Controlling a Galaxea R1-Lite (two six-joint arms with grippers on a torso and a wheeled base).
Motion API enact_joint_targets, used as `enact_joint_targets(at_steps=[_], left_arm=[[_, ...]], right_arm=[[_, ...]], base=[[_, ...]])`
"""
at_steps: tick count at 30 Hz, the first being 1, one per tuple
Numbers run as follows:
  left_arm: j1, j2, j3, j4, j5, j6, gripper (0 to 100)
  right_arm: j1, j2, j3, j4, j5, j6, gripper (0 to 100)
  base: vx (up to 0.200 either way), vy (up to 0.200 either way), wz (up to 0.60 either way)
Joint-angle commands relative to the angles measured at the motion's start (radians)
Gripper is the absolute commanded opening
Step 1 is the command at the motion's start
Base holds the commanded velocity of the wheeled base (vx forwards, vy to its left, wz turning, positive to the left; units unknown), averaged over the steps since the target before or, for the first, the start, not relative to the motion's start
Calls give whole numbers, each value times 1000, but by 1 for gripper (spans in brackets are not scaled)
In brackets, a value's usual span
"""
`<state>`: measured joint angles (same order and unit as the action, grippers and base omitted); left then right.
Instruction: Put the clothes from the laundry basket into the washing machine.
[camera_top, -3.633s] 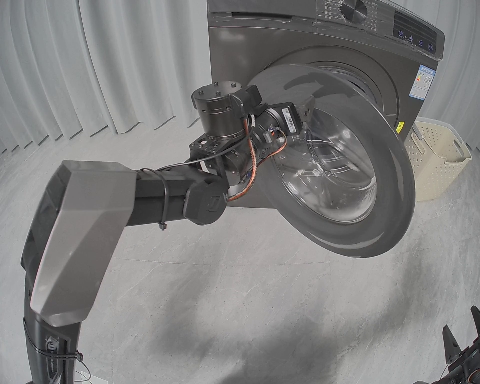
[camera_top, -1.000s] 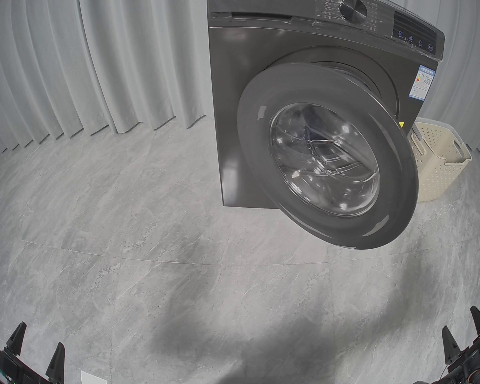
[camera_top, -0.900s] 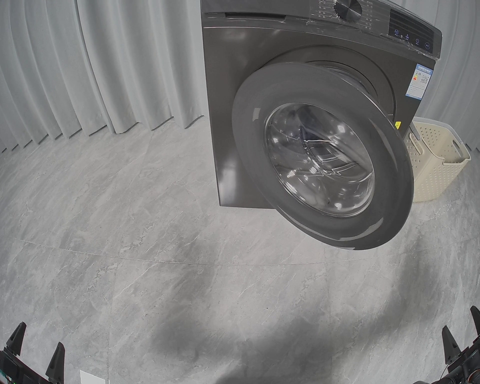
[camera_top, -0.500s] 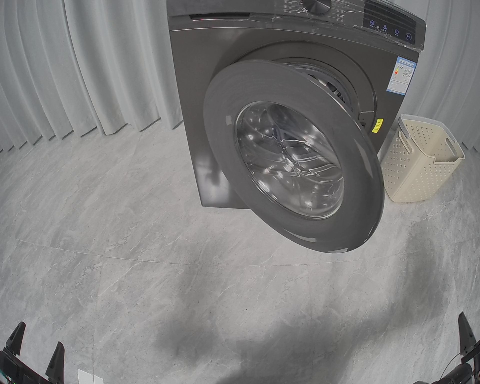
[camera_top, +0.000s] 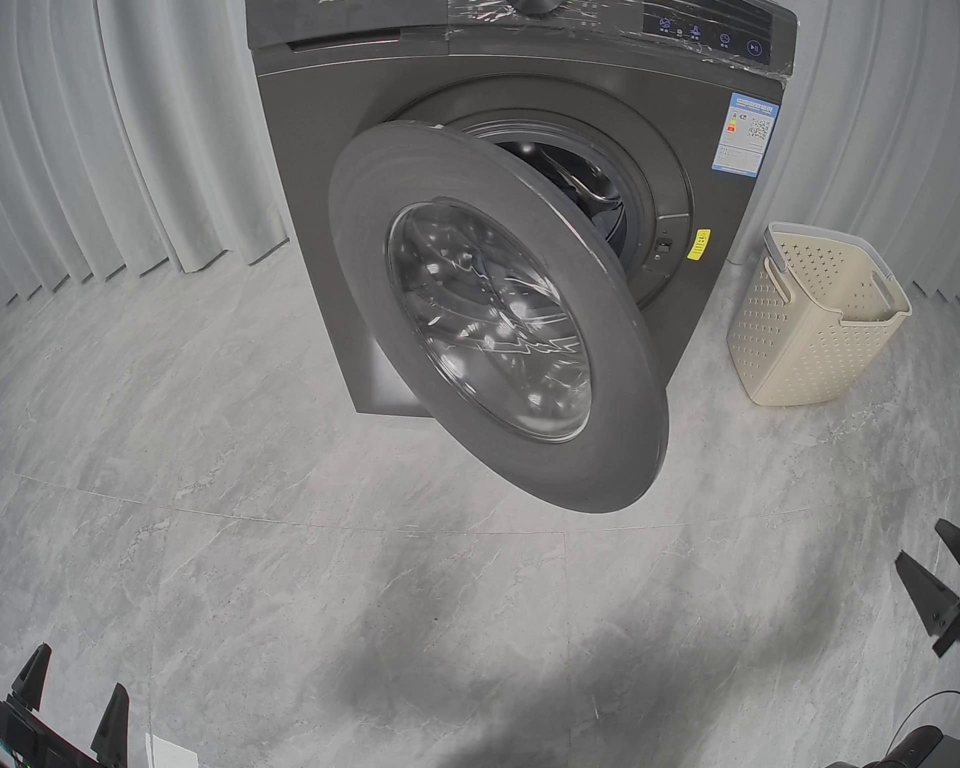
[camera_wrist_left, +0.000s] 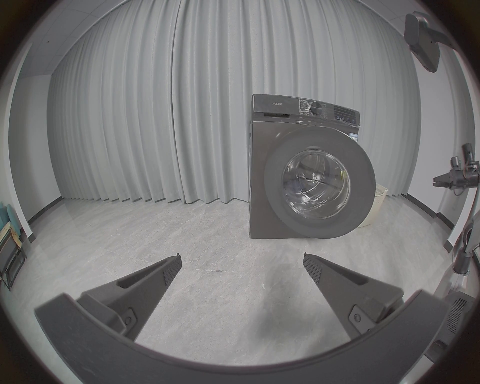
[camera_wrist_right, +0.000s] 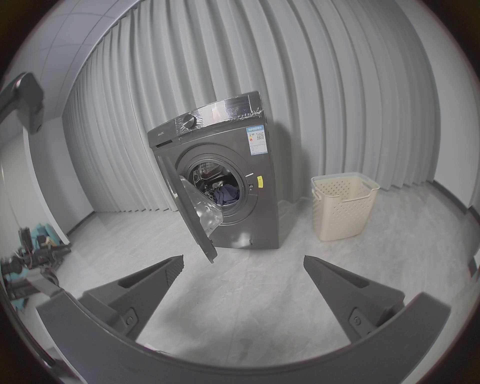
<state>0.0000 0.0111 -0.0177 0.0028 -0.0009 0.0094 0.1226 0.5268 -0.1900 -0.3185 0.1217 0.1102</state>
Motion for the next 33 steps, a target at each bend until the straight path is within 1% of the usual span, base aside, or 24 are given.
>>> enact_joint_targets(at_steps=[1,2,3,4,5,6,8,11,14,18,24,27,30,33], left_arm=[[0,-10,18,-1,-1,0,100],[-2,-10,18,0,-1,0,100],[0,-10,18,0,-1,0,100],[0,-10,18,0,-1,0,100],[0,-10,18,0,-2,0,100],[0,-10,18,0,-1,0,100],[-2,-10,18,0,-1,0,100],[0,-10,18,0,-1,-2,100],[0,-8,18,0,-1,-2,100],[0,-8,18,0,-1,-5,100],[0,-8,16,0,-1,-6,100],[0,-8,16,0,-1,-6,100],[0,-8,16,0,-1,-8,100],[0,-8,16,0,-1,-8,100]], right_arm=[[410,779,-82,-447,-119,167,100],[424,805,-85,-468,-132,167,100],[451,854,-91,-521,-159,161,100],[454,857,-92,-525,-160,161,100],[490,894,-105,-585,-178,157,100],[502,906,-114,-608,-182,155,100],[509,929,-140,-640,-182,152,100],[513,950,-169,-648,-177,146,100],[514,952,-174,-648,-169,144,100],[542,958,-190,-654,-162,143,100],[555,993,-226,-663,-152,143,100],[548,1019,-246,-665,-154,143,100],[529,1056,-292,-665,-157,144,100],[485,1087,-316,-665,-159,144,100]], base=[[0,0,0],[0,0,0],[0,0,0],[0,0,0],[0,0,0],[0,0,0],[0,0,0],[0,0,0],[0,0,0],[0,0,0],[0,0,0],[0,0,0],[0,0,0],[0,0,0]])
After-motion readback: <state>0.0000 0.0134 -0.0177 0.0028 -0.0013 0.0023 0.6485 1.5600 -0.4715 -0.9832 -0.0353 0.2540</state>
